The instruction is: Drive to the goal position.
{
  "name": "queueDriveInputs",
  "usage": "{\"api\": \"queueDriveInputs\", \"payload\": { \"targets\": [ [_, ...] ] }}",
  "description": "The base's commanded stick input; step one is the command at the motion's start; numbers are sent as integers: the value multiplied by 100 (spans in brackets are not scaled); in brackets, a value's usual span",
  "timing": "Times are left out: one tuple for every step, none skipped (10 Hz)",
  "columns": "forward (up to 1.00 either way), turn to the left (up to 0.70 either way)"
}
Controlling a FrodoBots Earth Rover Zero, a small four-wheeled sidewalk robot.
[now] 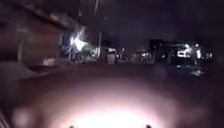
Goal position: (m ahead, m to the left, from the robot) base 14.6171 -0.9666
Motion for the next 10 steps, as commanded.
{"api": "queueDriveInputs", "payload": {
  "targets": [
    [70,0],
    [70,1],
    [70,0],
    [70,0],
    [70,0],
    [70,1],
    [70,2],
    [70,1],
    [70,0],
    [70,0]
  ]
}}
